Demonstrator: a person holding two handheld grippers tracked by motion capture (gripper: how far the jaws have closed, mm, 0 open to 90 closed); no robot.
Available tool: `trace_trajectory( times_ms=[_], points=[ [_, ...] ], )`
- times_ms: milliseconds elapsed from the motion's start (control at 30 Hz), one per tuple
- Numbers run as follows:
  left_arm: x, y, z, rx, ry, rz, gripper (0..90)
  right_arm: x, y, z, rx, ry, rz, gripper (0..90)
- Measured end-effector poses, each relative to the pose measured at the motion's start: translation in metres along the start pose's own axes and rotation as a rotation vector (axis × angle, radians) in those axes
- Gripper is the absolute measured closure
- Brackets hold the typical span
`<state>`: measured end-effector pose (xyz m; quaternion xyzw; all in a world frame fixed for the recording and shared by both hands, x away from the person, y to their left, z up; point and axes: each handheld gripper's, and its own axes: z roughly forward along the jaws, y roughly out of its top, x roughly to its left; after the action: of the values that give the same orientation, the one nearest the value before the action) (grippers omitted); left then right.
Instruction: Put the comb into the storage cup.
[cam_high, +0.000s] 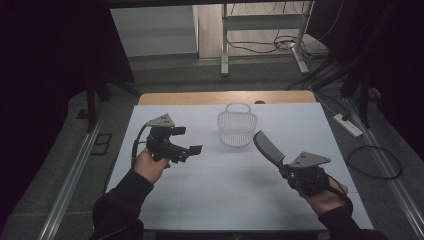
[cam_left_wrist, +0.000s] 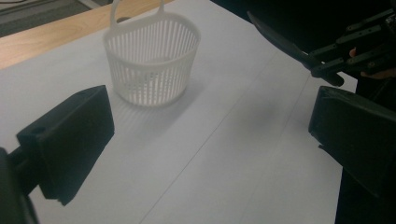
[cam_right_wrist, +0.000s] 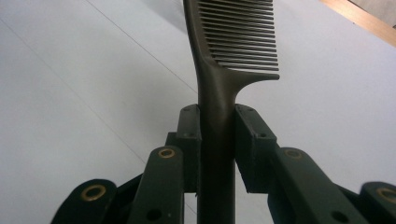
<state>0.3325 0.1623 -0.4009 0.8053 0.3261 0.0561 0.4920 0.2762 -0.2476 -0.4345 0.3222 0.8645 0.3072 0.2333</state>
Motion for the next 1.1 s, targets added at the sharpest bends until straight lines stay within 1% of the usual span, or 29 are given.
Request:
trace_trajectory(
  times_ms=[133,267,367,433,533,733,800,933,1033,1100],
  points=[
    [-0.001,0.004,0.006,0.001,-0.008,-0.003,0.5,0.003,0.002,0.0,-0.008,0.002,-0.01,72.4],
    [-0.003,0.008,0.012,0.016,-0.013,-0.003,0.2,0.007,0.005,0.001,-0.017,0.005,-0.021,72.4],
    [-0.006,0.009,0.016,0.015,-0.023,-0.012,0.0,0.011,0.007,0.002,-0.024,0.009,-0.032,72.4],
    [-0.006,0.009,0.018,0.02,-0.032,-0.016,0.0,0.014,0.008,0.002,-0.029,0.01,-0.043,72.4],
    [-0.007,0.007,0.02,0.026,-0.028,-0.014,0.0,0.018,0.01,0.003,-0.037,0.014,-0.053,72.4],
    [-0.009,0.004,0.023,0.043,-0.046,-0.037,0.0,0.026,0.013,0.005,-0.052,0.022,-0.071,72.4],
    [-0.01,0.004,0.023,0.041,-0.056,-0.049,0.0,0.029,0.014,0.005,-0.062,0.029,-0.077,72.4],
    [-0.013,0.003,0.025,0.033,-0.069,-0.059,0.0,0.036,0.016,0.008,-0.068,0.037,-0.093,72.4],
    [-0.016,0.003,0.027,0.04,-0.08,-0.067,0.0,0.042,0.019,0.009,-0.078,0.039,-0.11,72.4],
    [-0.017,0.003,0.028,0.042,-0.08,-0.065,0.0,0.045,0.02,0.01,-0.082,0.042,-0.113,72.4]
  ],
)
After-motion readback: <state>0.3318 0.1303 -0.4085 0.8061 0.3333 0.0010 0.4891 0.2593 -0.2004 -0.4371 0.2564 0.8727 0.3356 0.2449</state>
